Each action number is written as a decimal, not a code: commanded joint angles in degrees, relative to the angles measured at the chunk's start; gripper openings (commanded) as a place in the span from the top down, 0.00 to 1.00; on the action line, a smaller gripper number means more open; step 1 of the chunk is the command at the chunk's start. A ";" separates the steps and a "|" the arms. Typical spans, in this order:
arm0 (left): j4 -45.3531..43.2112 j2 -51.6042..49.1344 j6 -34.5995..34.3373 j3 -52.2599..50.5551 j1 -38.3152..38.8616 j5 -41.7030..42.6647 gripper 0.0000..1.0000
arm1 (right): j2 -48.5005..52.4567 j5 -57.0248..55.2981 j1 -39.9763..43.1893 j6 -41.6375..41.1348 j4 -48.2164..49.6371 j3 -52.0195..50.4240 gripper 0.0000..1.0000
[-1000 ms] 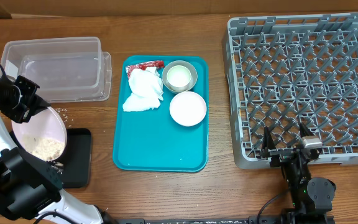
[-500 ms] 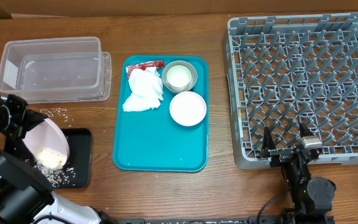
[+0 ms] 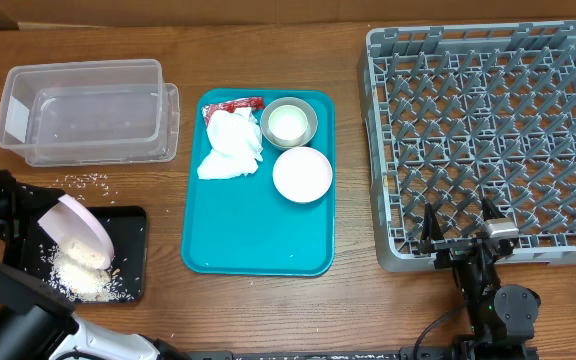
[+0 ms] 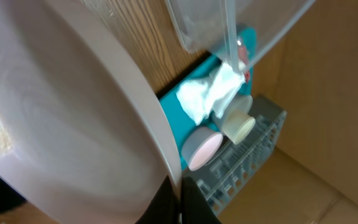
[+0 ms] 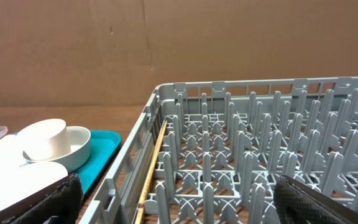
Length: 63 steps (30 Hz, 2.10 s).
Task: Sort waste into correct bins and load items into the dishwasher
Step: 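Tilt the plate with the left gripper to dump rice onto the black tray, then carry the emptied plate back and set it on the teal tray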
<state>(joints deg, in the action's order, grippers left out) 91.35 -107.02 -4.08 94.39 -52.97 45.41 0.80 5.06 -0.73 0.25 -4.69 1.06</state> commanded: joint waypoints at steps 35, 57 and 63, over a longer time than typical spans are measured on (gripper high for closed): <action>5.53 2.84 6.67 -2.67 -2.97 4.70 0.96 | -0.63 -0.48 0.37 0.20 0.26 -0.59 0.00; 5.42 16.39 8.87 -11.41 16.33 5.01 0.96 | -0.63 -0.46 0.37 0.22 0.26 -0.59 0.00; -0.31 17.46 8.57 -12.85 33.81 4.87 0.96 | -0.63 -0.46 0.39 0.20 0.26 -0.59 0.00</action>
<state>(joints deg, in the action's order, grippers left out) 93.38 -90.48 3.60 82.43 -25.47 49.74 0.80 5.08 -0.73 0.25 -4.71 1.06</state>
